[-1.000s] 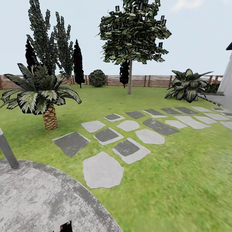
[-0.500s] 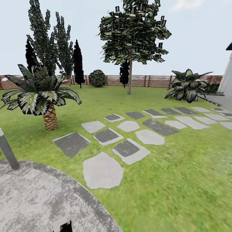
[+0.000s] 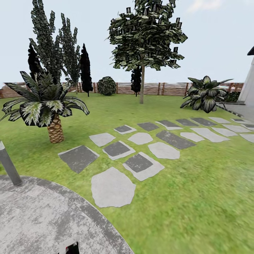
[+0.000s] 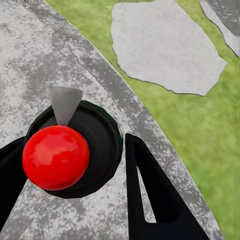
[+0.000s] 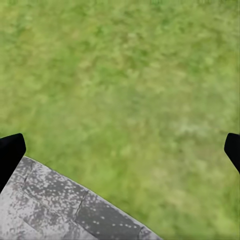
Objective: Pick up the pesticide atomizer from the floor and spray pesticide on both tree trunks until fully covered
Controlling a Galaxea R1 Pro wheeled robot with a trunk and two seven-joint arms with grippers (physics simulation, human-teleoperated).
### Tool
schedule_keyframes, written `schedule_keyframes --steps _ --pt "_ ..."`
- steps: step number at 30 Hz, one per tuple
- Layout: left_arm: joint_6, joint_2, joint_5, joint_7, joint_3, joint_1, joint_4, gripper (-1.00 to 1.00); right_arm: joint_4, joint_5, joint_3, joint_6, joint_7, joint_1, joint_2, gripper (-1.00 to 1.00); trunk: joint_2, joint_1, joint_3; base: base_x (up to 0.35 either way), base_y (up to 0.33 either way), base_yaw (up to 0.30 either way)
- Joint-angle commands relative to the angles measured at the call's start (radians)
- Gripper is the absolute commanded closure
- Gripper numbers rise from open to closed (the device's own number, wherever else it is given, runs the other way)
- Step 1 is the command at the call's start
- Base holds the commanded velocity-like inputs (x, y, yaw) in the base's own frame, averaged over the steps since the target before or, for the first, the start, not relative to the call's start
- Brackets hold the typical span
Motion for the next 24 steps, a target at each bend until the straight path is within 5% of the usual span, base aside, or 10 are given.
schedule_keyframes --steps 1,17,24 --pt "-0.005 0.001 0.007 0.008 -0.008 -0.001 0.0 1.0 0.001 -0.005 -0.003 -0.004 0.004 -0.001 0.0 -1.0 0.006 -0.004 0.002 0.0 0.0 0.0" --pt "-0.004 0.001 0.007 0.008 -0.008 -0.001 0.0 1.0 -0.003 -0.005 -0.002 -0.004 0.007 -0.001 0.0 -1.0 0.118 -0.065 0.052 0.0 0.0 -0.005" --pt "-0.004 0.001 0.007 0.009 -0.008 -0.001 0.0 1.0 -0.004 -0.005 -0.002 -0.004 0.007 -0.001 0.0 -1.0 0.167 -0.092 0.074 0.0 0.0 -0.188"
